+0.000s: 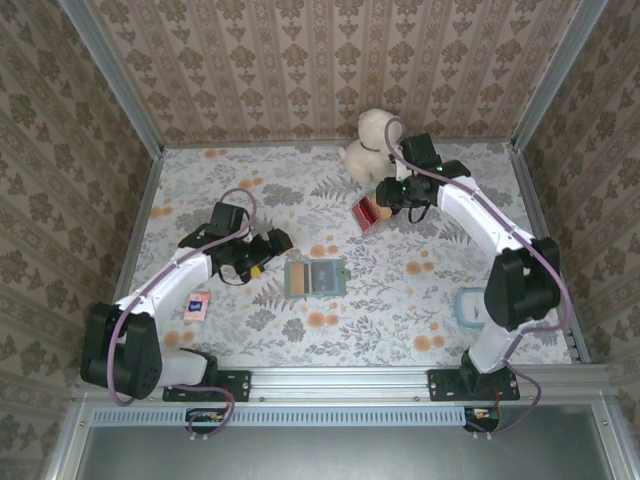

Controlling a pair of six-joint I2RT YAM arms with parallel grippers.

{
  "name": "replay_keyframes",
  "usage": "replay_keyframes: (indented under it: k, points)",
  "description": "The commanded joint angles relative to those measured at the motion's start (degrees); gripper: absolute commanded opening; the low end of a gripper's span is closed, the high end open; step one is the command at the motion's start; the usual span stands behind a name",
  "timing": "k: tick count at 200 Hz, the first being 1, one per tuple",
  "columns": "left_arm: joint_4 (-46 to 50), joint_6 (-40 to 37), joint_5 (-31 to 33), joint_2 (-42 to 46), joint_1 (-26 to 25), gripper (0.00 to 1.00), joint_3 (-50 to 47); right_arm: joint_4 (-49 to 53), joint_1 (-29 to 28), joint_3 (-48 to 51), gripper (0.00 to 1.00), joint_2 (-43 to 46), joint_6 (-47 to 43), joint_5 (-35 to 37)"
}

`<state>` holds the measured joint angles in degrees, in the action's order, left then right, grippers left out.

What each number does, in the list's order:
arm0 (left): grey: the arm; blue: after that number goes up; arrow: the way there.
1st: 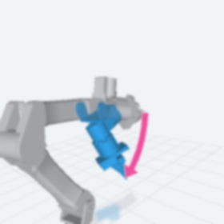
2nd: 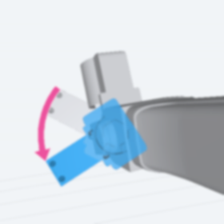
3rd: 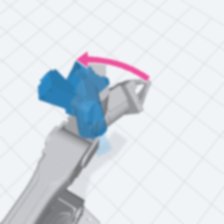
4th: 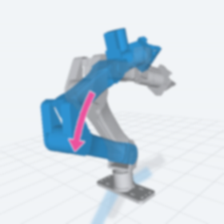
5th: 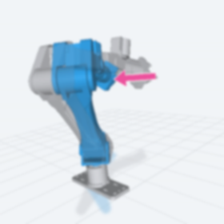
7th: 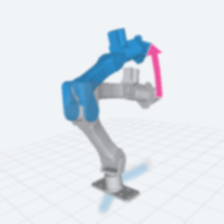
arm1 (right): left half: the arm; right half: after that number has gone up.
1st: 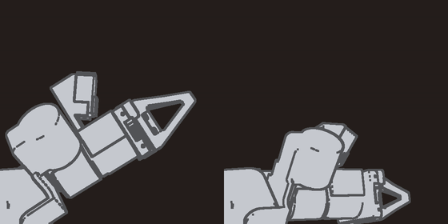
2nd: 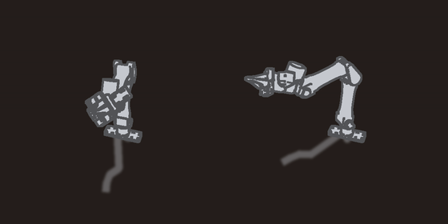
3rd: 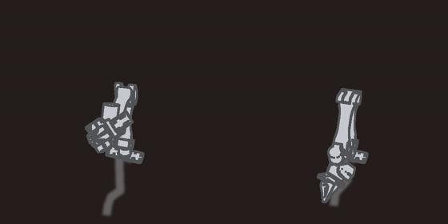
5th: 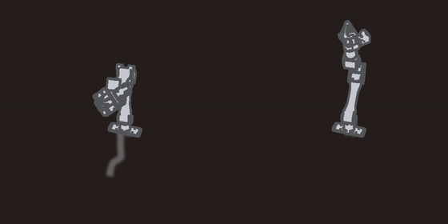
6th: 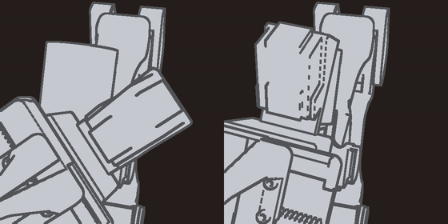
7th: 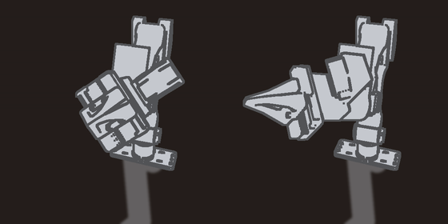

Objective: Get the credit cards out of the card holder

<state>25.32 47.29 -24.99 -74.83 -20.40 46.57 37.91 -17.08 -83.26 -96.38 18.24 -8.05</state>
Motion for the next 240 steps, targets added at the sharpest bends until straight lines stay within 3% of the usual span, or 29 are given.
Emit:
replay_keyframes:
  k: [1, 45, 75, 109, 166, 240]
  points:
    - [0.25, 1.78, 1.57, 0.85, -1.11, 0.99, -2.06, -2.32, -3.35, 8.30, 0.47, 4.11, 14.87, -4.60]
    - [-1.41, 3.75, 2.61, -1.97, -3.49, 0.95, -2.10, -10.85, -16.47, 17.57, 0.49, 6.66, 29.28, -6.10]
    - [-2.17, 4.76, 2.17, -4.85, -4.20, 0.90, -1.32, -16.77, -21.40, 20.15, 0.48, 2.41, 35.20, -7.75]
    - [-3.38, 5.36, 1.86, -7.44, -5.38, 0.87, -0.46, -18.75, -23.01, 17.72, 0.40, -4.12, 34.05, -12.64]
    - [-4.95, 5.90, 1.61, -11.58, -7.48, 0.73, 0.96, -16.63, -23.48, 15.58, 0.40, -10.50, 31.57, -10.82]
    - [-5.13, 6.05, 2.18, -15.32, -7.90, 0.59, 0.46, -12.96, -23.50, 14.38, 0.40, -11.40, 28.80, -5.95]
